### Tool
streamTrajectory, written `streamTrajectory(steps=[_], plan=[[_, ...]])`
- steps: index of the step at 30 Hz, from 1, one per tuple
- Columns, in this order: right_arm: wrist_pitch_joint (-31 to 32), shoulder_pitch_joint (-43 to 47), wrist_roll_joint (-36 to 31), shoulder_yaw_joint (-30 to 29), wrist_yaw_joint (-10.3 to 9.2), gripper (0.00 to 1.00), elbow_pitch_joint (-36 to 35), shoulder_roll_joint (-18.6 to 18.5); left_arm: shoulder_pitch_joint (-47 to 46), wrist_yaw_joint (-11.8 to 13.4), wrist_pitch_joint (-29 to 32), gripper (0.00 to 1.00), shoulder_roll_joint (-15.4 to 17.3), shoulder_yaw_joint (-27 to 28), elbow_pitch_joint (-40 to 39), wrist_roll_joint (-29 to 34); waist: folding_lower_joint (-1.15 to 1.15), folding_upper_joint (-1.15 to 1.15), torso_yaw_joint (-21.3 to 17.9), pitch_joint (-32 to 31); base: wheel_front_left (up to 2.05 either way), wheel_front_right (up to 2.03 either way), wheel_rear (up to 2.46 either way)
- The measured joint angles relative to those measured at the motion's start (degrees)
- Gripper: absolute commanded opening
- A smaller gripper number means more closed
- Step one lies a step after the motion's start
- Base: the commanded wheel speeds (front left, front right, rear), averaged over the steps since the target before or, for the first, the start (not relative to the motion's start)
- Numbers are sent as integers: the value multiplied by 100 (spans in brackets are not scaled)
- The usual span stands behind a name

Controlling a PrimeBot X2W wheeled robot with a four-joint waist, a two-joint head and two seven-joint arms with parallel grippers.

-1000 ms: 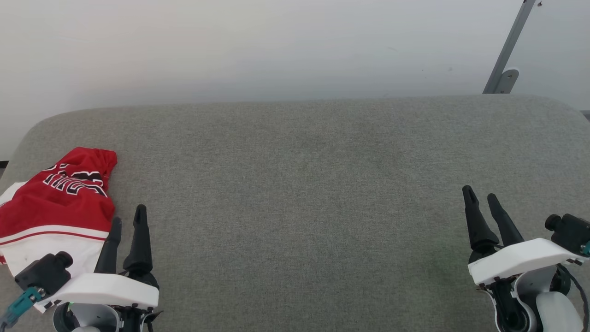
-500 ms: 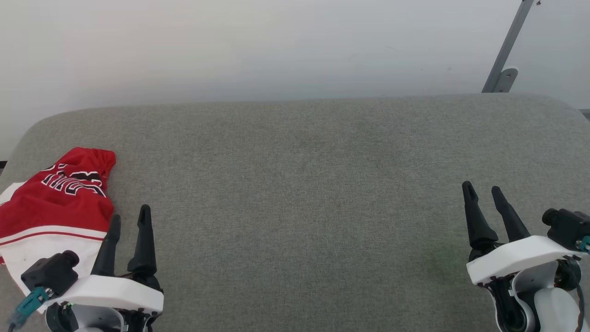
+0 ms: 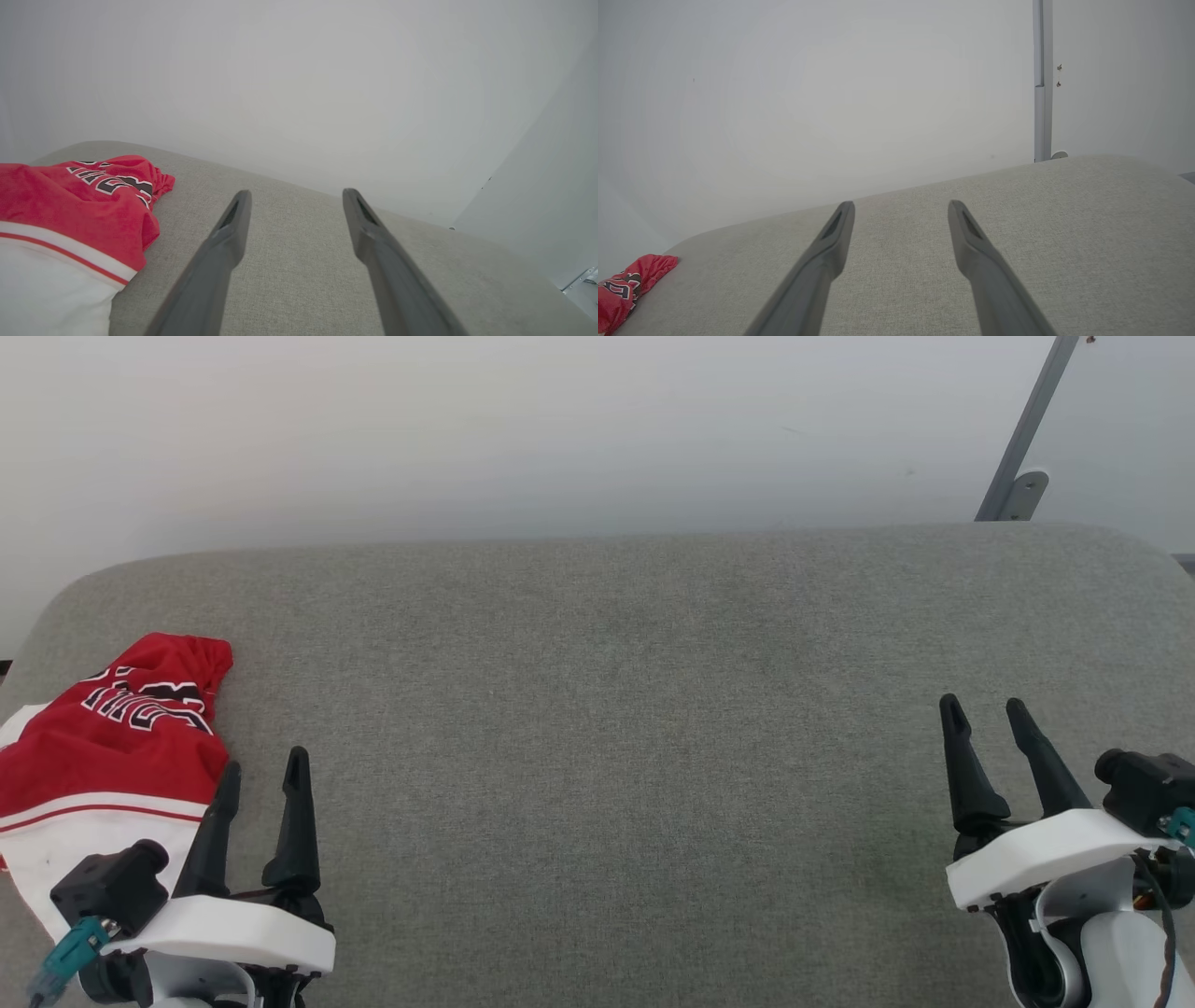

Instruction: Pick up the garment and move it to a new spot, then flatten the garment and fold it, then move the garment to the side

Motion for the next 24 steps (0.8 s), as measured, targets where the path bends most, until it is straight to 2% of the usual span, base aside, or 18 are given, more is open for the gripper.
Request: streamTrajectory(steps=[24], plan=[[-141, -7, -1078, -79, 1, 100, -143, 3, 28, 119, -269, 100, 211, -175, -167, 751, 0, 0, 8, 19, 0, 0, 0]])
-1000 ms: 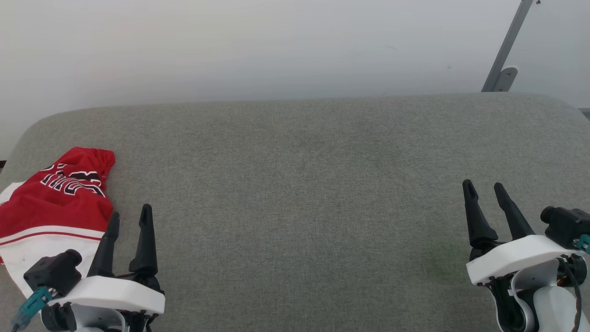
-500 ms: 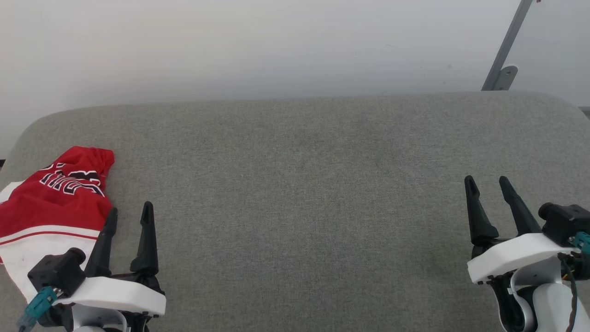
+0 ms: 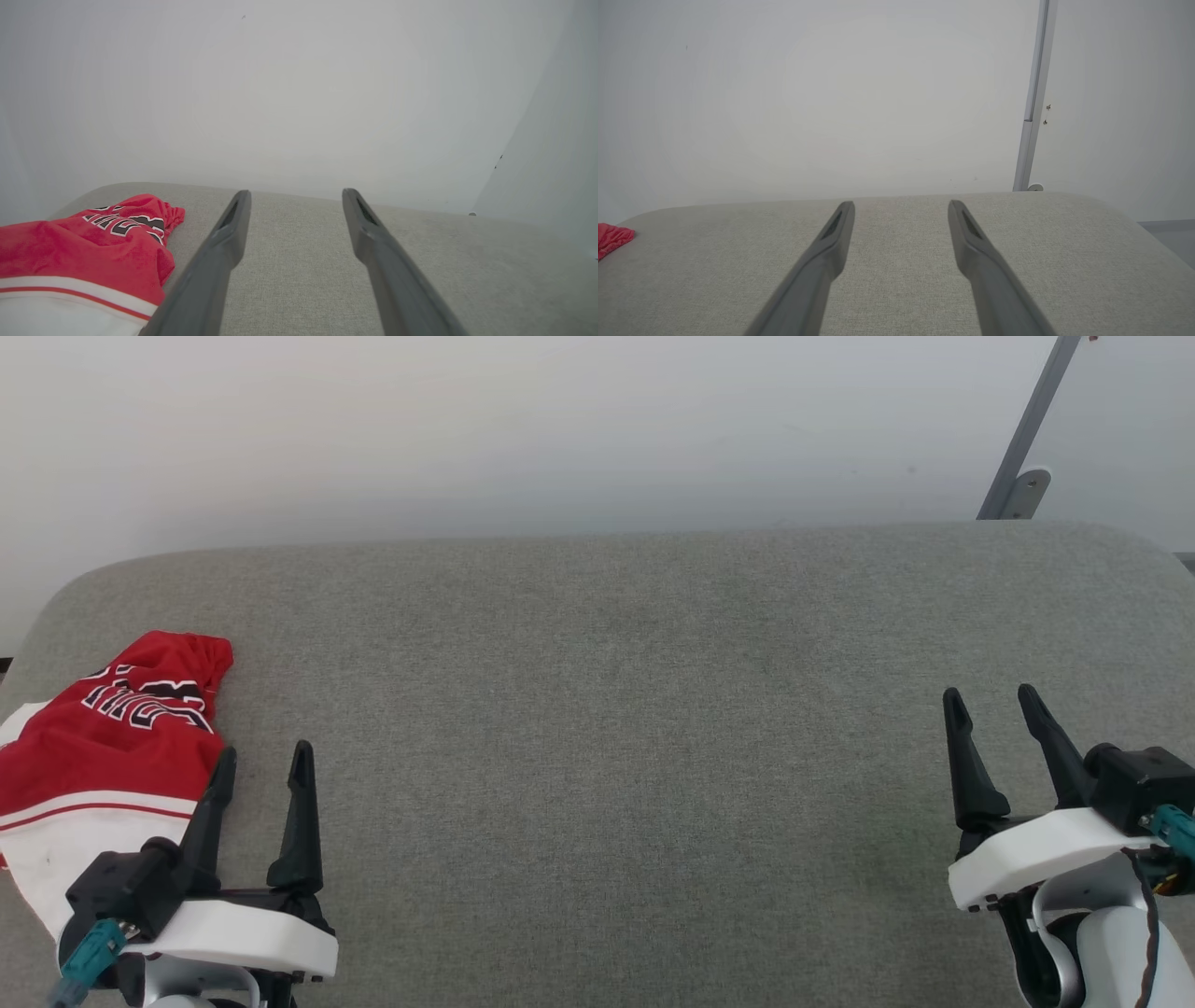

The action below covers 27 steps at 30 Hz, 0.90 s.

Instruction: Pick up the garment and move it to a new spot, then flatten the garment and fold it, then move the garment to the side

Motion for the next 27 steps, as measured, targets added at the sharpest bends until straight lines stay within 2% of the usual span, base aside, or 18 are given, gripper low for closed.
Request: streamTrajectory(steps=[5, 15, 21, 27], plan=[[-18, -3, -235, -26, 0, 100, -19, 2, 0, 8, -40, 100, 66, -47, -31, 155, 0, 0, 7, 1, 0, 0, 0], [-15, -4, -257, 4, 0, 100, -18, 43, -4, 23, -31, 100, 80, -46, -12, 101, 0, 0, 121, -14, 0, 0, 0], [29, 1, -242, 230, 0, 100, -26, 47, -10, 140, 21, 100, 110, 42, 47, 85, 0, 0, 414, -47, 0, 0, 0], [58, -1, -190, 502, 0, 100, 2, 57, 1, 274, 30, 100, 158, 180, 43, -4, 0, 0, 889, -114, 0, 0, 0]])
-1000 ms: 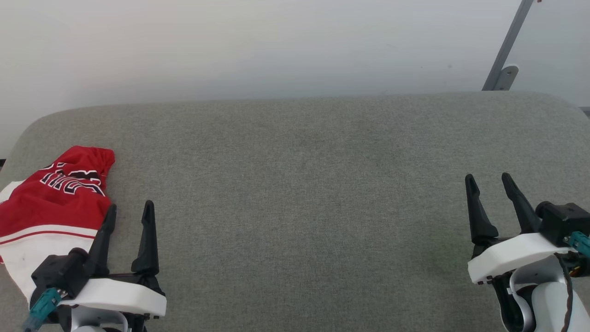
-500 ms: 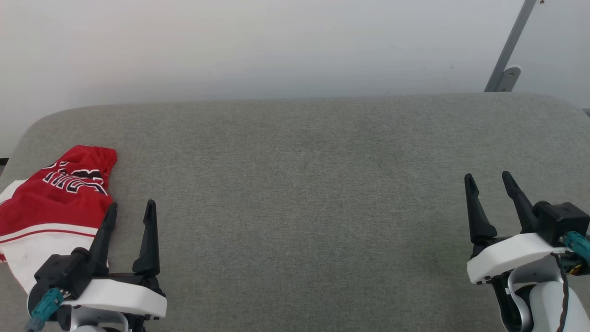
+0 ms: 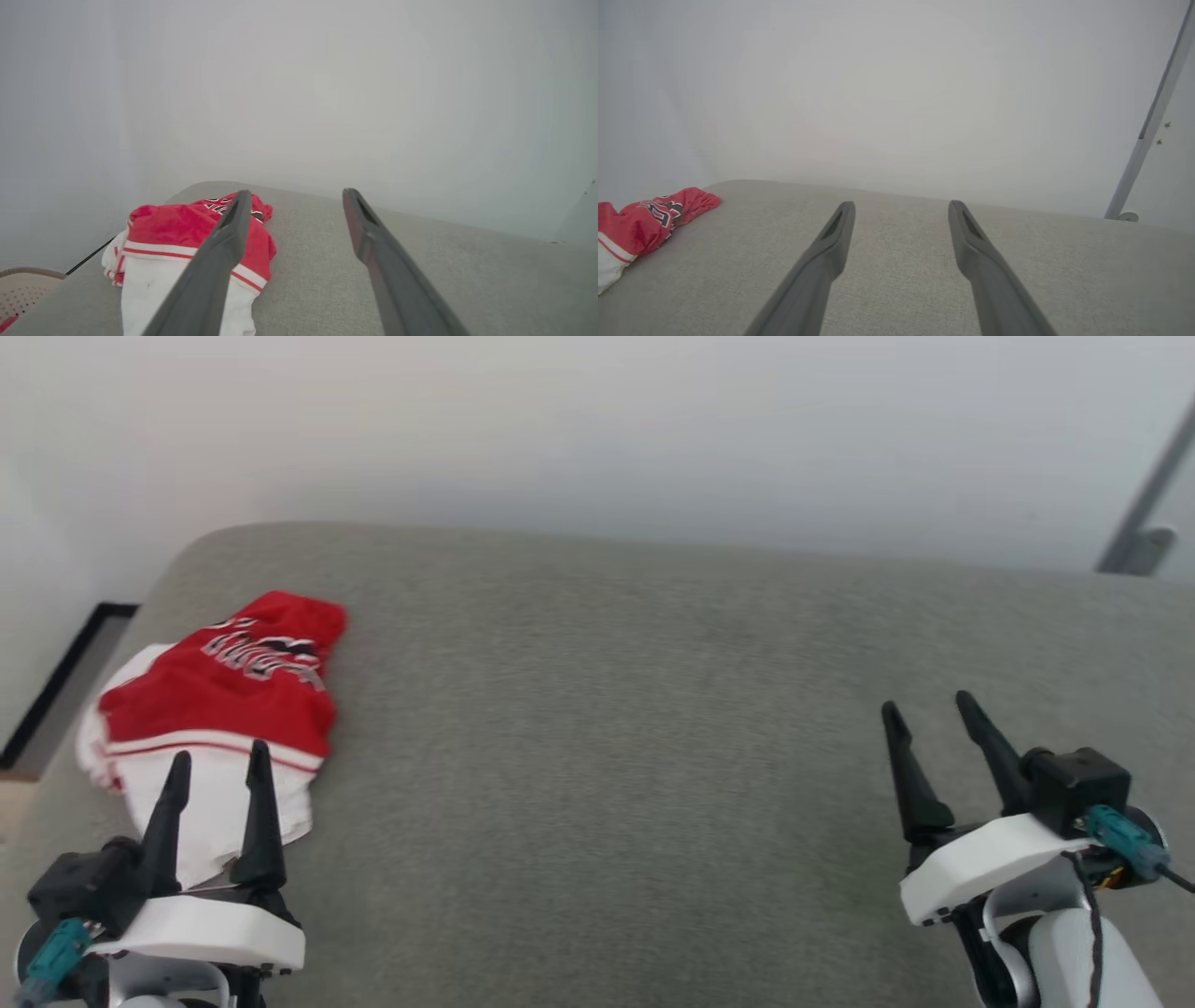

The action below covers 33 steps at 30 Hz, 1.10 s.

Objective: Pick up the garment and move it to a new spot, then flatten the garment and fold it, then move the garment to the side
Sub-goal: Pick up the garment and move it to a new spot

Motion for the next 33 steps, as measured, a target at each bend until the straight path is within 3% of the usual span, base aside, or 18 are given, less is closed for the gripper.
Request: streamTrajectory(steps=[18, 26, 33], plan=[[32, -86, 158, 405, 0, 100, 164, 53, 347, 264, 52, 100, 80, 376, -168, -258, 0, 0, 1426, -223, 0, 0, 0], [100, -137, 194, 314, 0, 100, 31, -13, -20, 112, 90, 100, 190, 445, 148, -464, 0, 0, 1352, -65, 0, 0, 0], [264, -343, 113, 159, 0, 100, -255, -125, -933, -258, 246, 100, 393, 379, 899, -614, 0, 0, 1026, 314, 0, 0, 0]])
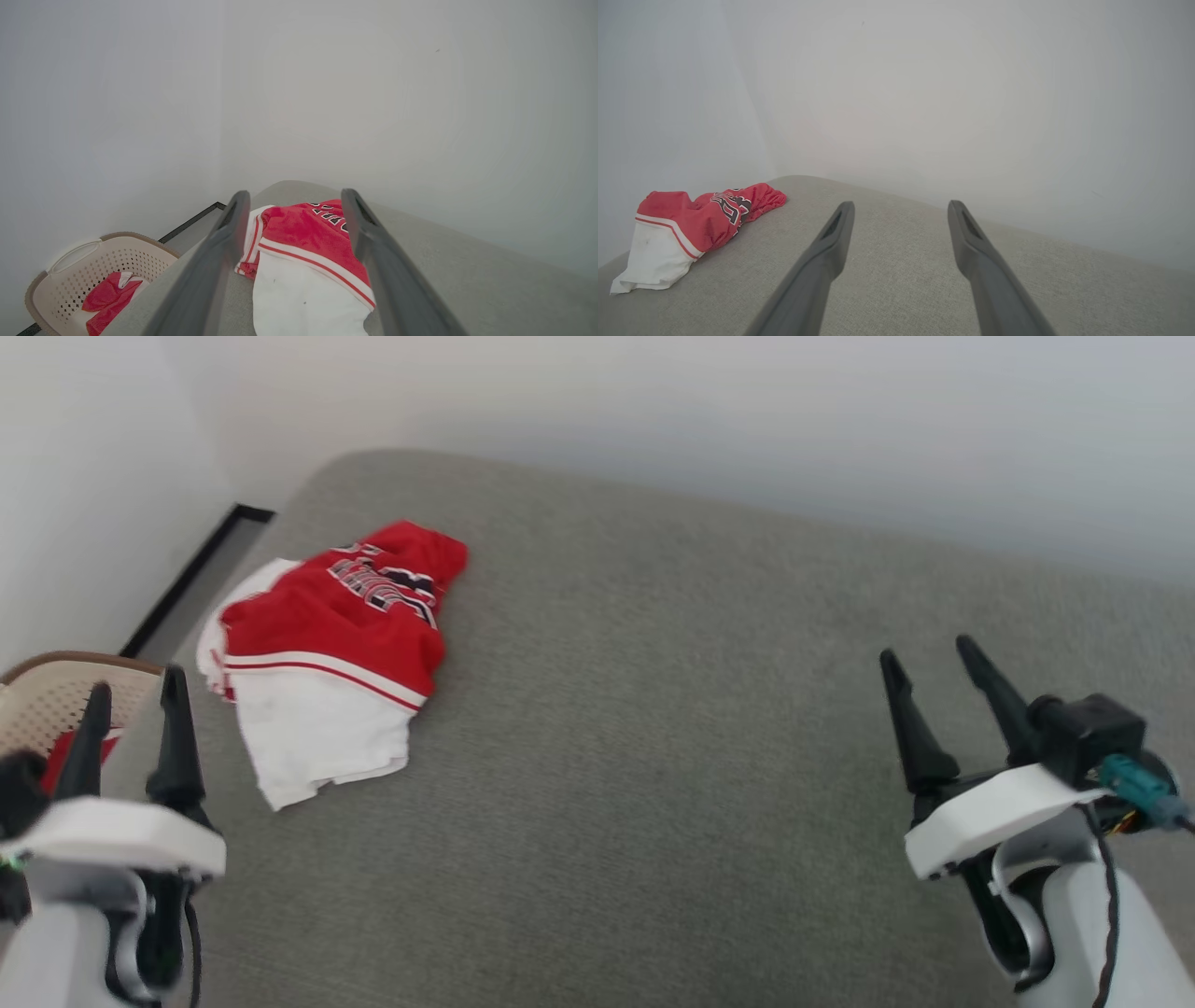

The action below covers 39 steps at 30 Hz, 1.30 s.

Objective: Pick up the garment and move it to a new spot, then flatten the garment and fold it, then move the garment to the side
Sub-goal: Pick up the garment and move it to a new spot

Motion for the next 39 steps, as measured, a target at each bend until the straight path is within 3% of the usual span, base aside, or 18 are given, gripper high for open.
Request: streamTrajectory(steps=[14, 22, 27, 31, 33, 39], plan=[[320, -504, -223, -221, 0, 100, -750, -137, -2520, -542, 636, 100, 342, -229, 2694, -361, 0, 0, -780, 1458, 0, 0, 0], [358, -688, -264, -225, 0, 100, -943, -136, -3582, -490, 1989, 100, 458, -403, 4610, -547, 0, 0, -1238, 2162, 0, 0, 0], [377, -710, -267, -276, 0, 100, -1020, -120, -4139, -438, 2747, 100, 573, -375, 5263, -677, 0, 0, -1389, 2435, 0, 0, 0], [404, -745, -272, -274, 0, 100, -1049, -92, -4280, -394, 2854, 100, 598, -378, 5420, -701, 0, 1, -1422, 2513, 0, 0, 0], [409, -774, -287, -266, 0, 100, -1045, -76, -4317, -393, 2737, 0, 594, -410, 5491, -699, 0, 0, -1404, 2491, 0, 0, 0], [366, -765, -267, -334, 0, 100, -953, -66, -4356, -525, 2270, 0, 653, -619, 5556, -545, 0, 0, -1340, 2288, 0, 0, 0]])
